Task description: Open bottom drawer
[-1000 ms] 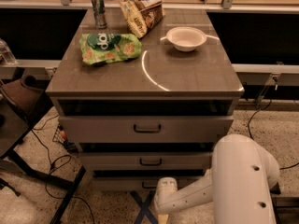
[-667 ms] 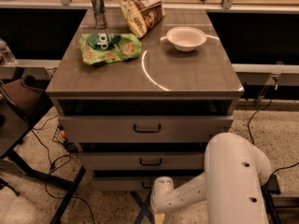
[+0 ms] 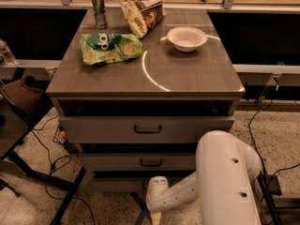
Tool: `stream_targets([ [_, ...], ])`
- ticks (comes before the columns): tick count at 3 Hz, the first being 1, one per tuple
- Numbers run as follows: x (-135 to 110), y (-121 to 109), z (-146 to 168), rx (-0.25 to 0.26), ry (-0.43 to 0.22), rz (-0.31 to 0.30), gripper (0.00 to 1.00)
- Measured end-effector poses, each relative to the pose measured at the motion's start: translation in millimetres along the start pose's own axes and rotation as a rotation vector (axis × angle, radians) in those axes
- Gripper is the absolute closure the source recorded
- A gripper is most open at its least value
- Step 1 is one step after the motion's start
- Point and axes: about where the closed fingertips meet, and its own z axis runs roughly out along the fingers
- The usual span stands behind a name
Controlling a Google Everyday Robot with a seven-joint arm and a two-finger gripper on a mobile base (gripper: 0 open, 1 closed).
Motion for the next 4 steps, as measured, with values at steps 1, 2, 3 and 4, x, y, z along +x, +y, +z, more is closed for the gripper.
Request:
stream_targets([
  [1,0.4,-6.1,5.3,-0.006,0.029,-0.025,0.0],
  [2,0.3,-4.8,6.0,-0.008,0.028,-0.025,0.17],
  [3,0.5,-3.5,6.8,-0.01,0.028,-0.024,0.41],
  [4,0.6,-2.4,7.5,-0.012,0.029,-0.024,0.64],
])
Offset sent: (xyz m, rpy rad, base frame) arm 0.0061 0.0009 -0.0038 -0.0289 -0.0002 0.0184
